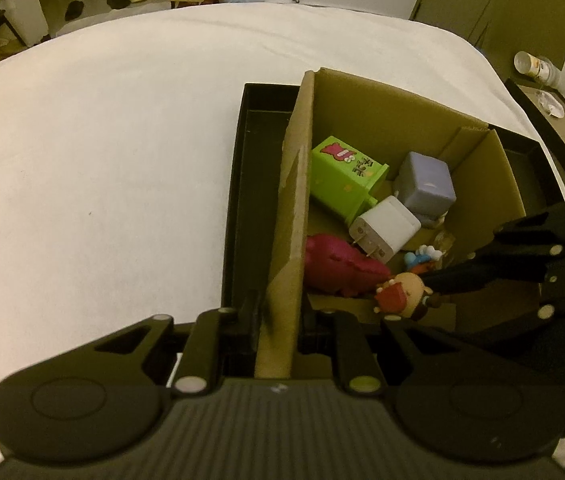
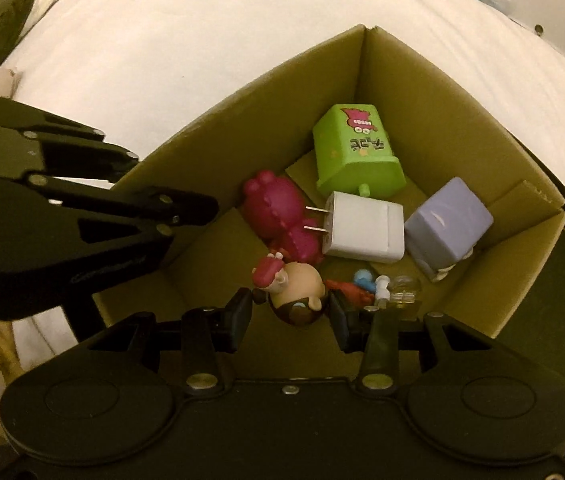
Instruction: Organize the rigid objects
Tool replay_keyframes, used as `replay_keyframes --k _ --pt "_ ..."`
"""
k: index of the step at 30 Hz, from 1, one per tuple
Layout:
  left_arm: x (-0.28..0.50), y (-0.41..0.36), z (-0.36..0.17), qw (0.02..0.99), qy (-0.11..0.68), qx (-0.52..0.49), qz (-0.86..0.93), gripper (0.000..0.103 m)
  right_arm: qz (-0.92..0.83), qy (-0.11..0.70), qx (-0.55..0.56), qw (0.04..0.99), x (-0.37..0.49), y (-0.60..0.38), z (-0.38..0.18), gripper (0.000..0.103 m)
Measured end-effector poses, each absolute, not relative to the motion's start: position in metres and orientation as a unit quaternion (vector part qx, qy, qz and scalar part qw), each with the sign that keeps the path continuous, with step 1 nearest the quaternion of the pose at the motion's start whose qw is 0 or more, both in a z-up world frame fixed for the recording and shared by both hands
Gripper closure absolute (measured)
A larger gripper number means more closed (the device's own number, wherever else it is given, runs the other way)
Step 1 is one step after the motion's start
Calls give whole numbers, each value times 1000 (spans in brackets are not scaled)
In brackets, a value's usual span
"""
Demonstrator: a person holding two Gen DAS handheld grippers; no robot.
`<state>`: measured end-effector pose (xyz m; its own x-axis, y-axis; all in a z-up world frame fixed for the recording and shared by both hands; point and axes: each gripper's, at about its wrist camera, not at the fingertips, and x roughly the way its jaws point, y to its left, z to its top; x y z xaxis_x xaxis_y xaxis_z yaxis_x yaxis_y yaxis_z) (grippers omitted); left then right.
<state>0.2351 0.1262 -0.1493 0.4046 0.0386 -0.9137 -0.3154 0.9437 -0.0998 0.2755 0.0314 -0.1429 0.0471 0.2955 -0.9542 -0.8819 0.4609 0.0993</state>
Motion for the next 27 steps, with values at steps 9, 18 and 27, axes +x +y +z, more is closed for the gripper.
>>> replay_keyframes --k 9,18,27 --pt "232 125 -145 830 533 -129 103 88 434 522 -256 688 271 24 -134 59" --pt "231 124 -124 835 526 -127 98 88 426 503 -210 722 270 -3 -108 54" --pt "225 107 -79 849 517 -86 67 87 394 477 -139 773 269 -48 -60 42"
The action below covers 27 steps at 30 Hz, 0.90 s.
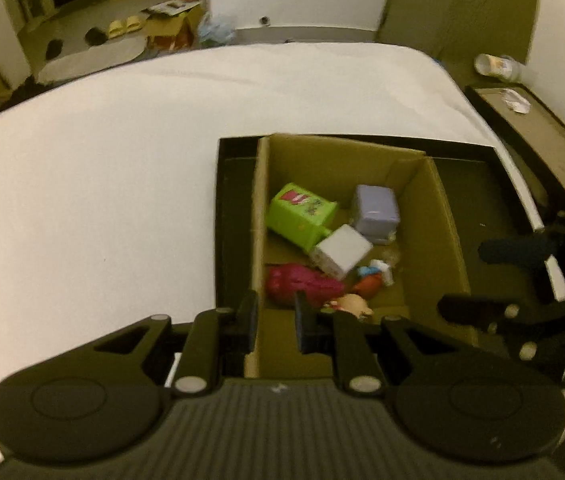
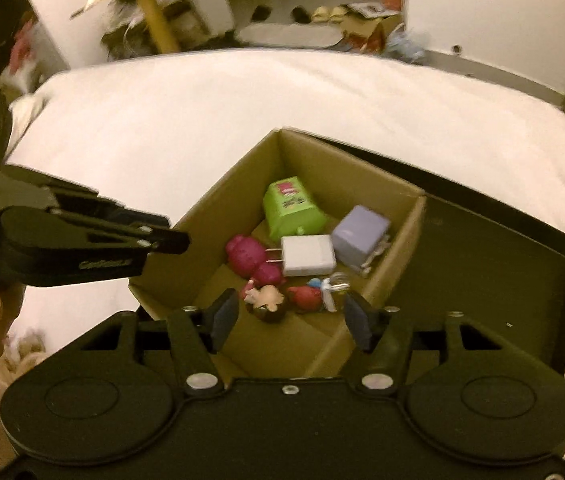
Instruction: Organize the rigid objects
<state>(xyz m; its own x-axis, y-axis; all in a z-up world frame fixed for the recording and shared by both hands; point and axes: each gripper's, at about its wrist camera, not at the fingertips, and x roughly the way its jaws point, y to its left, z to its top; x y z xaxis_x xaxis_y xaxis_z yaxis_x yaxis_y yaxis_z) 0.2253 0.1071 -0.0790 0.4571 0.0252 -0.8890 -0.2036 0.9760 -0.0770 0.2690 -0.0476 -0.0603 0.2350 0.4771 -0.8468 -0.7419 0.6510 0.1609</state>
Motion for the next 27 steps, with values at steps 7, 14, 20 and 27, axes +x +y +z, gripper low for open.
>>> replay_keyframes --k 7,14,20,27 --pt "206 98 -49 864 494 -87 48 68 361 455 -93 809 262 -85 -35 27" --pt "180 84 -19 883 459 -90 31 41 338 421 -56 840 243 -113 -11 0" --pt "145 70 3 898 429 -96 23 15 319 404 -27 857 224 -136 5 0" --pt "109 60 28 912 397 -103 25 0 300 389 -8 871 198 -157 20 0"
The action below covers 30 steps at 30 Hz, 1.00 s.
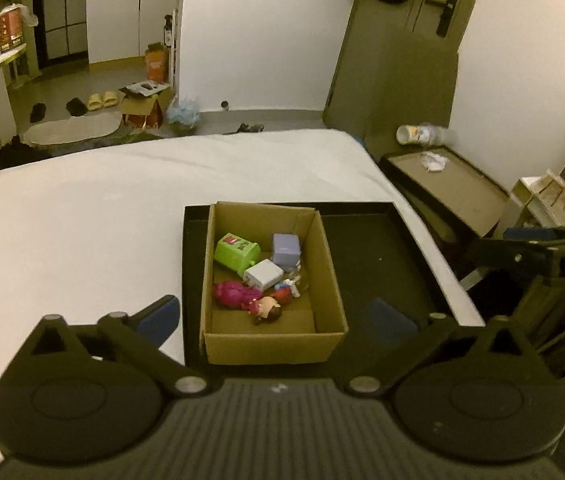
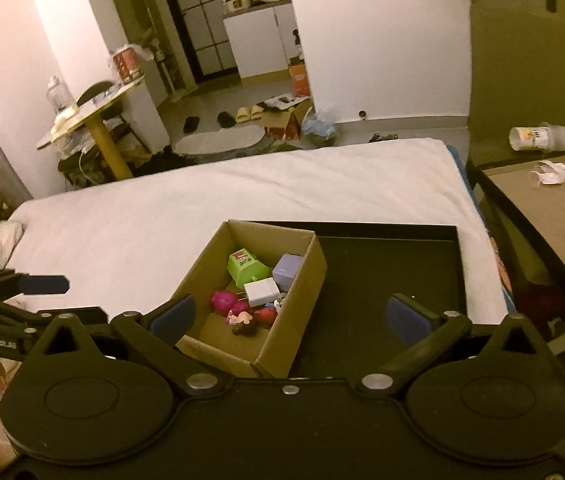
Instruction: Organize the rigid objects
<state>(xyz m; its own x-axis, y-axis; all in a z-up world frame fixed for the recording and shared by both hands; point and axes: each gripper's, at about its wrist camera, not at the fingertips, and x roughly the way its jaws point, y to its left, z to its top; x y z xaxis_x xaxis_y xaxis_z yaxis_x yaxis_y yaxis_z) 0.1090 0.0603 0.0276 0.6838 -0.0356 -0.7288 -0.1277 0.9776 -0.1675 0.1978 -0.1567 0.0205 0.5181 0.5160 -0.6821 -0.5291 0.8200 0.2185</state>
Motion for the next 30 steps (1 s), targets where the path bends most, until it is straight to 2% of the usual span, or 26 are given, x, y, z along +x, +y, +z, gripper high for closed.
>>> replay_keyframes --k 16,30 --pt "36 42 82 933 337 -109 60 0 259 358 24 897 145 -201 59 0" --pt "-7 20 115 947 303 -80 63 0 237 325 -7 916 95 -219 74 0"
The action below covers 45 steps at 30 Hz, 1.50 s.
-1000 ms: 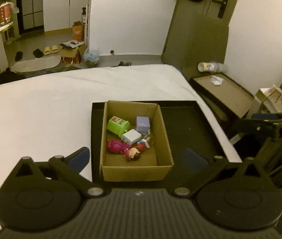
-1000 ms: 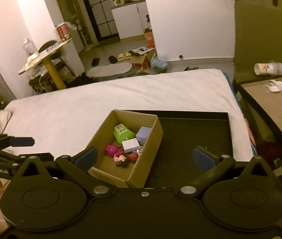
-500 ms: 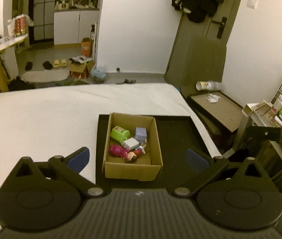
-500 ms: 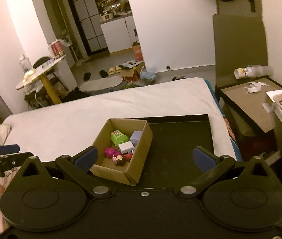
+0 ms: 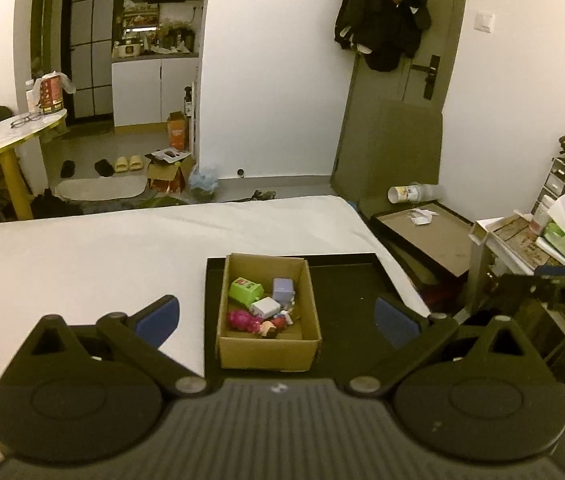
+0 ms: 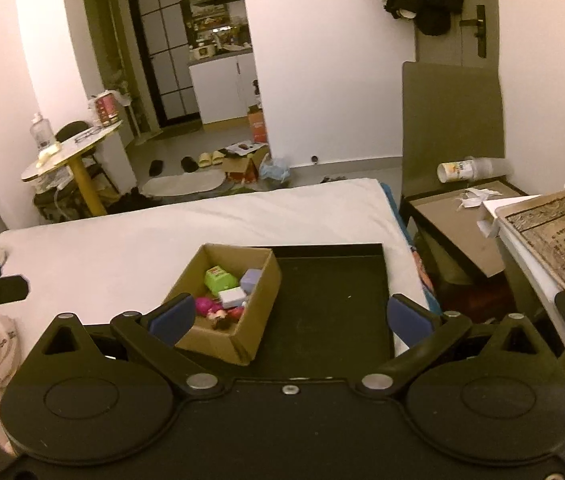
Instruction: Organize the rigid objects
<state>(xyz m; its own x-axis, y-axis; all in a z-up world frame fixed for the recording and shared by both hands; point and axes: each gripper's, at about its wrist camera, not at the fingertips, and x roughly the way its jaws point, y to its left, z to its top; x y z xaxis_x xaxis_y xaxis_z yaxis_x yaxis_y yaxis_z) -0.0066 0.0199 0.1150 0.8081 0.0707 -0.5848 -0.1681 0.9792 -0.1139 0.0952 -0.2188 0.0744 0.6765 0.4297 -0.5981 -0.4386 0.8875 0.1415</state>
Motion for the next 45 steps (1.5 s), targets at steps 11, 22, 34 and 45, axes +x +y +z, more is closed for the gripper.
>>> replay_keyframes --k 11,22,34,45 --pt "-18 -13 117 951 297 -78 39 0 251 320 -5 914 73 -222 83 0" --pt "-19 -20 105 947 305 -83 46 0 259 326 -9 909 66 -225 78 0" --pt "-21 -25 104 950 299 -74 50 0 256 331 -11 908 61 -219 73 0" --pt "-20 -26 105 949 302 -70 49 0 258 335 -14 906 61 -217 70 0"
